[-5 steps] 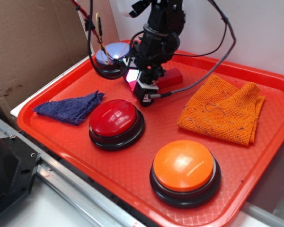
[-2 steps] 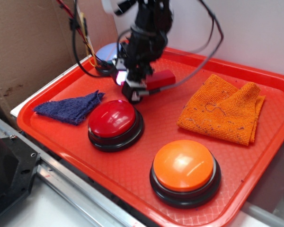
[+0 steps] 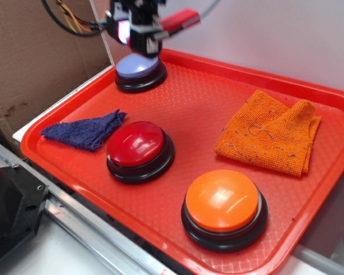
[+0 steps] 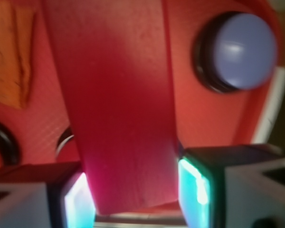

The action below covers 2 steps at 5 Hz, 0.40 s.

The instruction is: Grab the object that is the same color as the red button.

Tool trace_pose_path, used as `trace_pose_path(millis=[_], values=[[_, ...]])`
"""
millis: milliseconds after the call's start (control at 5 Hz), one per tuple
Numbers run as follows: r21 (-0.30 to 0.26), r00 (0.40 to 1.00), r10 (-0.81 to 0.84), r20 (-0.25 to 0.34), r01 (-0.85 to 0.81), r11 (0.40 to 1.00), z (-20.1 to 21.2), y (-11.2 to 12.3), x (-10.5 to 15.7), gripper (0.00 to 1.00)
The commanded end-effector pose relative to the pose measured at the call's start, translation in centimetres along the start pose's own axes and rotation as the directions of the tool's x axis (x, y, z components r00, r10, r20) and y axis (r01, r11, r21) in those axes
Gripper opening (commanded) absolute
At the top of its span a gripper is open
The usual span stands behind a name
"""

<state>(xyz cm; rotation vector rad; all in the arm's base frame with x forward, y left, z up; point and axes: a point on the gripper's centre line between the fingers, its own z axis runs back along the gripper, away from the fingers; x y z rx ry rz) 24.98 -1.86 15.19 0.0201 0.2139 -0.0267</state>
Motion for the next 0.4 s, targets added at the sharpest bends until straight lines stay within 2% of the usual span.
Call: trace_pose_path(millis=[0,200], values=[[-0.019,0.976,0.176,0.129,-0.175,0.984,10.6,0.5,-6.7,0.00],[-0.013,0.980,0.166,0.107,-0.166,0.986,11.5,0.3,-7.8,0.00]])
